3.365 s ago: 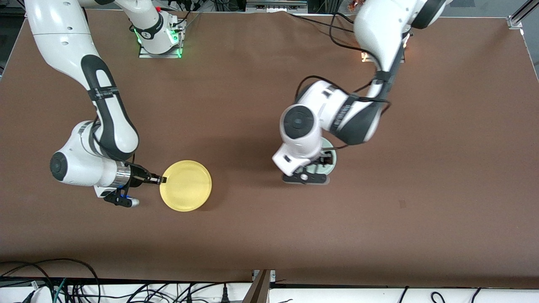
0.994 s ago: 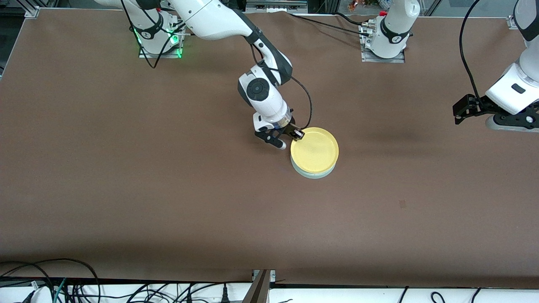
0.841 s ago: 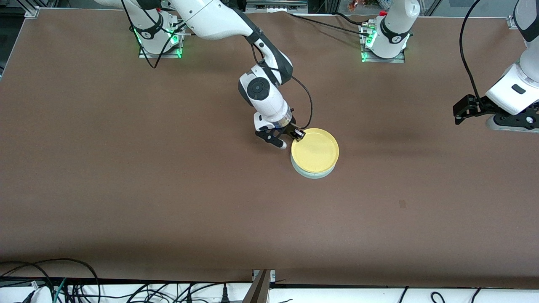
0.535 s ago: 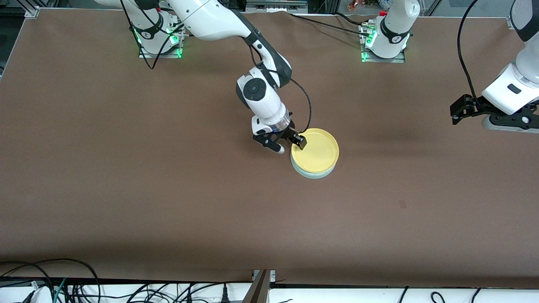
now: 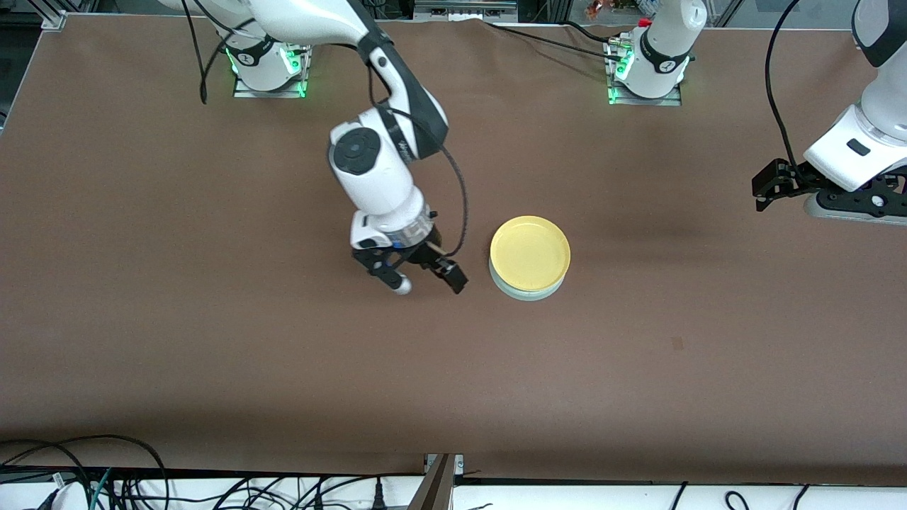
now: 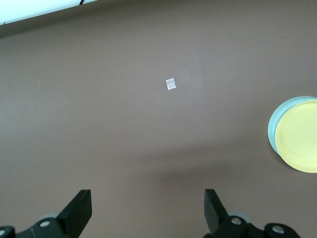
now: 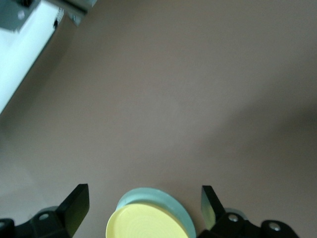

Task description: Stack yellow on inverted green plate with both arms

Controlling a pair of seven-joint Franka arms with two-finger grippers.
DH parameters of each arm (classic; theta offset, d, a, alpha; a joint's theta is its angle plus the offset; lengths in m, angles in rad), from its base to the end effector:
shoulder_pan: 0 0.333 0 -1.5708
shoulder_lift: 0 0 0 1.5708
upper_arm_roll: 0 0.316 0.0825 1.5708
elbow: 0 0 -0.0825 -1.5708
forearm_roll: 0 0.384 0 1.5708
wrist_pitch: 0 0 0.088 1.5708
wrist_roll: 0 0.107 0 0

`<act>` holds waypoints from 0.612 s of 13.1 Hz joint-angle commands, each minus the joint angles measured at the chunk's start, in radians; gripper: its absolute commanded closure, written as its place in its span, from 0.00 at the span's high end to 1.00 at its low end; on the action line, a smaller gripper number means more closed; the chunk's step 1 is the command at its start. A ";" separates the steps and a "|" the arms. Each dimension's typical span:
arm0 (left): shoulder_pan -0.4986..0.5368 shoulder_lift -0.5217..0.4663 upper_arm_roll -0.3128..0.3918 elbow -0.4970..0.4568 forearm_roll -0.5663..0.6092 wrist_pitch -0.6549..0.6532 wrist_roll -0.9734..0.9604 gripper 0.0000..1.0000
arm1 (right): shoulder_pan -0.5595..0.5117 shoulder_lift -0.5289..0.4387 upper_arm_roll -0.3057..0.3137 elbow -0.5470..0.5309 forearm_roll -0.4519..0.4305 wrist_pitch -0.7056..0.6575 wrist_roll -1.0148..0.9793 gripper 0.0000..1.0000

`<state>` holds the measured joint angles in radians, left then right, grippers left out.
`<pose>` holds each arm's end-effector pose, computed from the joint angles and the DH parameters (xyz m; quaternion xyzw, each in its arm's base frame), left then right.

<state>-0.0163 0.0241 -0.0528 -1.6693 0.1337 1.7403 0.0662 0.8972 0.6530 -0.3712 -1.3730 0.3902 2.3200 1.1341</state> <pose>0.5738 -0.0273 0.5799 -0.9946 0.0771 -0.0235 0.0654 0.6119 0.4394 0.3860 -0.9212 0.3453 -0.0702 0.1647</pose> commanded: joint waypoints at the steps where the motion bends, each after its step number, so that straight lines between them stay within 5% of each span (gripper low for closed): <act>1: -0.001 0.016 0.001 0.030 -0.026 -0.010 0.018 1.00 | 0.005 -0.107 -0.086 -0.017 -0.056 -0.146 -0.034 1.00; 5: 0.002 0.016 0.002 0.029 -0.026 -0.016 0.018 1.00 | 0.003 -0.165 -0.260 -0.018 -0.044 -0.258 -0.161 1.00; 8: 0.001 0.016 0.001 0.029 -0.026 -0.016 0.017 1.00 | -0.027 -0.240 -0.293 -0.079 -0.060 -0.290 -0.270 1.00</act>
<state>-0.0162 0.0255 -0.0527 -1.6690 0.1337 1.7401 0.0662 0.8785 0.4885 -0.6644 -1.3805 0.3534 2.0485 0.9239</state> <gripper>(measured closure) 0.000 0.000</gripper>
